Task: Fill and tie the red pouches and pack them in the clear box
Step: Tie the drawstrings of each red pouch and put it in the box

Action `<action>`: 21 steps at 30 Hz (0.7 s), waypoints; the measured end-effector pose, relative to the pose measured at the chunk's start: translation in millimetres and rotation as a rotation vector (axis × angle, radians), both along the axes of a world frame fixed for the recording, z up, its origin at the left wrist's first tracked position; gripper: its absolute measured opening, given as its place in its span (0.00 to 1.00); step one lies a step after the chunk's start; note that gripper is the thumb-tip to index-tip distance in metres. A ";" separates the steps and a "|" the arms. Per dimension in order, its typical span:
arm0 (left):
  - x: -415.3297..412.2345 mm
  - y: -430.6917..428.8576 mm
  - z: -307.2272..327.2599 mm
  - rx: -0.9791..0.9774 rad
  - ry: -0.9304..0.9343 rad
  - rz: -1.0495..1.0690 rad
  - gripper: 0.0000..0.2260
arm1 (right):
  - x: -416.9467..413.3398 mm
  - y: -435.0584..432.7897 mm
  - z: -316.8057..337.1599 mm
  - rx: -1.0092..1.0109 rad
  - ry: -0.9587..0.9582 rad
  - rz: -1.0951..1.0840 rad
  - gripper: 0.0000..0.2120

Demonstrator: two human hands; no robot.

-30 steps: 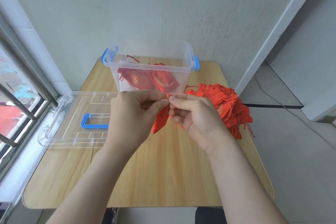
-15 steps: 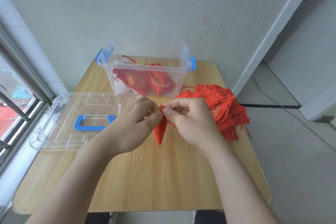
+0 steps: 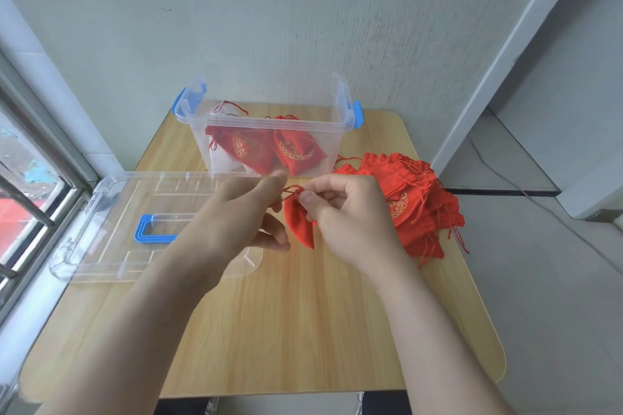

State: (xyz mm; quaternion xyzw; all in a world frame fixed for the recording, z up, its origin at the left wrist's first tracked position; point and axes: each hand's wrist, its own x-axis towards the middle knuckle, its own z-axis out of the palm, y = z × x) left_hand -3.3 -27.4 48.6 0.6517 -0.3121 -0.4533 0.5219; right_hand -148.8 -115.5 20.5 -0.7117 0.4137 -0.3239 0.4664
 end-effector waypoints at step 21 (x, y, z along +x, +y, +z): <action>-5.0 -8.4 -22.6 0.006 -0.200 0.116 0.16 | 0.3 5.8 0.6 0.107 -0.091 0.067 0.04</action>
